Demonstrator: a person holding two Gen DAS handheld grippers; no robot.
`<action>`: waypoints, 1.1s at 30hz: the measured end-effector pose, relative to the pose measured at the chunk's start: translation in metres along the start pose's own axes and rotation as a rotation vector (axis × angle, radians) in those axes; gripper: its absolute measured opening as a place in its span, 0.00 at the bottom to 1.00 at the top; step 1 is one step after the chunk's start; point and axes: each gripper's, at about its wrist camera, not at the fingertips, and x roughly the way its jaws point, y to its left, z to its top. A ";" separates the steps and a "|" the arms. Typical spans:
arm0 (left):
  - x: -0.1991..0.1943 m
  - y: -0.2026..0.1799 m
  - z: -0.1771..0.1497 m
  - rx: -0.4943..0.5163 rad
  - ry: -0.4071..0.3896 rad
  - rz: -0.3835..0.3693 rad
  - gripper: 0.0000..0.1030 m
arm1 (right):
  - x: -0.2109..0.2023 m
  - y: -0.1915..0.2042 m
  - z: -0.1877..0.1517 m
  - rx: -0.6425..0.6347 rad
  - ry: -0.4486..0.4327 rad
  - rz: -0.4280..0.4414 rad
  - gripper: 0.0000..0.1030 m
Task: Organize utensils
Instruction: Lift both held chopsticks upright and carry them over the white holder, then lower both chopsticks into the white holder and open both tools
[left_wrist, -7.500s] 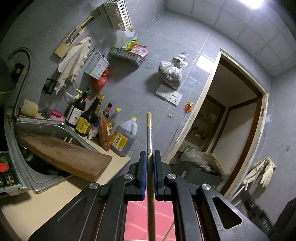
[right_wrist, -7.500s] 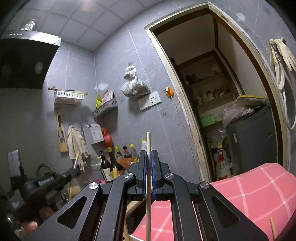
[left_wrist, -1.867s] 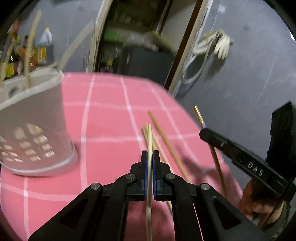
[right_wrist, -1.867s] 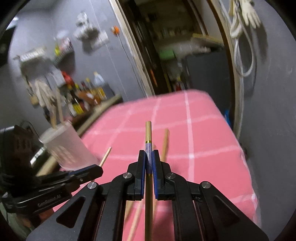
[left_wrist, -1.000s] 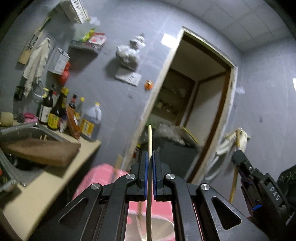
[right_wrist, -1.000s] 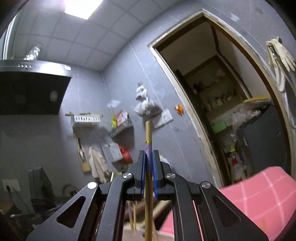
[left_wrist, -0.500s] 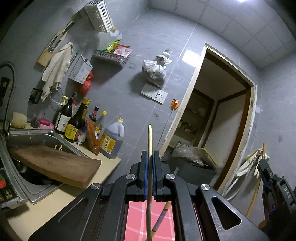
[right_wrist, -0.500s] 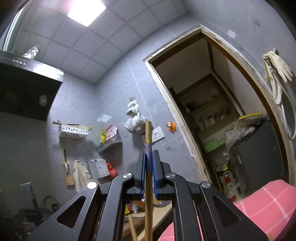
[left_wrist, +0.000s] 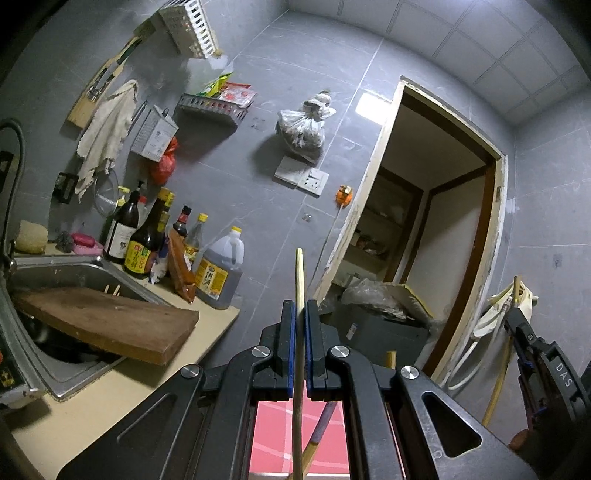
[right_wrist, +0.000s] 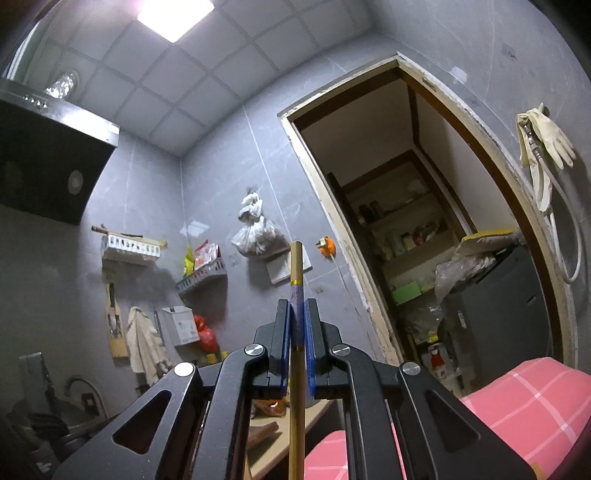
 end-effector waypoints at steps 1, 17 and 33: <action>0.000 0.001 -0.002 -0.007 0.001 0.009 0.03 | 0.000 0.000 -0.001 -0.003 0.004 -0.001 0.05; -0.009 0.003 -0.013 0.007 -0.079 0.102 0.03 | 0.003 0.004 -0.017 -0.032 0.116 -0.012 0.05; -0.020 -0.014 -0.052 0.109 0.039 0.054 0.03 | -0.018 0.007 -0.030 -0.093 0.339 0.008 0.05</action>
